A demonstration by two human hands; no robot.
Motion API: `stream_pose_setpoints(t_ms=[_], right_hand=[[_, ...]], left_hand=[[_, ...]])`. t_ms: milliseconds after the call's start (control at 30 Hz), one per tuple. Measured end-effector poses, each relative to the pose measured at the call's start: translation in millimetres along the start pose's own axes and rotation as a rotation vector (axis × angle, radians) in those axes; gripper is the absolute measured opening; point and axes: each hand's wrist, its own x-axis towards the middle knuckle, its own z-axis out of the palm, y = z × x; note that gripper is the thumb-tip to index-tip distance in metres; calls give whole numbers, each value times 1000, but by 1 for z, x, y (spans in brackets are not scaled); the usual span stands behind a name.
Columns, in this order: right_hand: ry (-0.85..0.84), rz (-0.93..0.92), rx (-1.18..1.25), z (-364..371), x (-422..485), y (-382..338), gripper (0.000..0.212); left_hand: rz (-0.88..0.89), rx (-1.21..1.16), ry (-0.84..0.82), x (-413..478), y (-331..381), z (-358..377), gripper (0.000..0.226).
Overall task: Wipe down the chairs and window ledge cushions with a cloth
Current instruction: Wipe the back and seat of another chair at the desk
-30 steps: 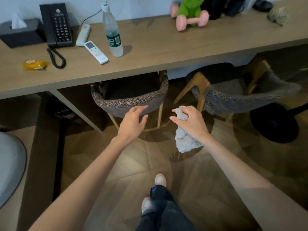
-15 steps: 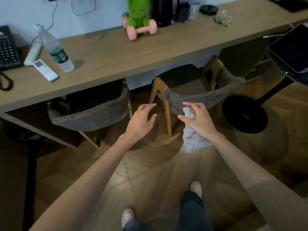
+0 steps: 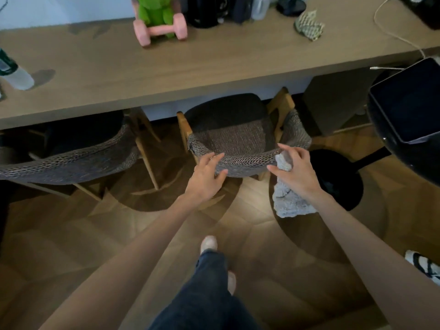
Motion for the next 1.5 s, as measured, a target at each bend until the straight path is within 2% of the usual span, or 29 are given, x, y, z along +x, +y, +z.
stream_pose_setpoints(t_ms=[267, 433, 500, 633, 833, 1033, 1200, 1500], right_hand=[[-134, 29, -129, -16, 105, 61, 63], [-243, -22, -377, -29, 142, 87, 74], [-337, -20, -345, -37, 148, 96, 81], [-464, -50, -245, -45, 159, 107, 83], [-486, -74, -136, -47, 162, 118, 71], [-439, -94, -81, -39, 160, 113, 52], [-391, -150, -24, -18, 168, 90, 48], [-356, -196, 3, 46, 207, 19, 50]], left_hand=[[-85, -16, -149, 87, 26, 66, 59], [-192, -15, -217, 119, 35, 99, 65], [-252, -31, -231, 121, 39, 106, 73], [-263, -4, -174, 121, 42, 114, 91], [-242, 15, -92, 116, 47, 117, 90], [-228, 95, -62, 114, 48, 120, 67], [-233, 80, 13, 119, 39, 95, 61], [-253, 118, 31, 150, -5, 15, 54]])
